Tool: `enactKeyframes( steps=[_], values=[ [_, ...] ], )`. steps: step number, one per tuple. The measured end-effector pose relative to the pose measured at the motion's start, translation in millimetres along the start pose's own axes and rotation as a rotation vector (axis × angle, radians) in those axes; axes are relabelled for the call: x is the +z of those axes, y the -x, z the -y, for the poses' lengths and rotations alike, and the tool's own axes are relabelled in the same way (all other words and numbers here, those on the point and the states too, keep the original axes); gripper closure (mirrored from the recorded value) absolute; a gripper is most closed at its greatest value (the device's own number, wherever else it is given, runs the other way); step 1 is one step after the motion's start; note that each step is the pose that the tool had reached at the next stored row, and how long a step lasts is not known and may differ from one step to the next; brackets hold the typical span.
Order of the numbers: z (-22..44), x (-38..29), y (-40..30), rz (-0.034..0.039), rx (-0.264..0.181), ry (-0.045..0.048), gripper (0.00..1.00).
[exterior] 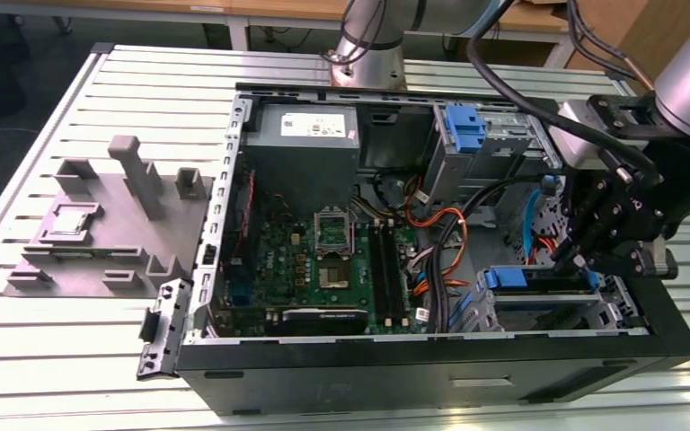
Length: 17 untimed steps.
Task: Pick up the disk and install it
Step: 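Insert the first disk wire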
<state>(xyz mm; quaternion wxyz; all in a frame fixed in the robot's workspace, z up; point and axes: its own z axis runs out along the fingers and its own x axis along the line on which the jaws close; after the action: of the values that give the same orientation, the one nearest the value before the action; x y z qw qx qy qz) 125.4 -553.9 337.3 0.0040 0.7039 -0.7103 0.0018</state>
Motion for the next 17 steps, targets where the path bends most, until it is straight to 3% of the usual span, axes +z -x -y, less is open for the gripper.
enactKeyframes(
  steps=[17],
  values=[
    [0.0, 0.6, -2.2, 0.0032, 0.000, 0.0000, 0.84]
  ],
)
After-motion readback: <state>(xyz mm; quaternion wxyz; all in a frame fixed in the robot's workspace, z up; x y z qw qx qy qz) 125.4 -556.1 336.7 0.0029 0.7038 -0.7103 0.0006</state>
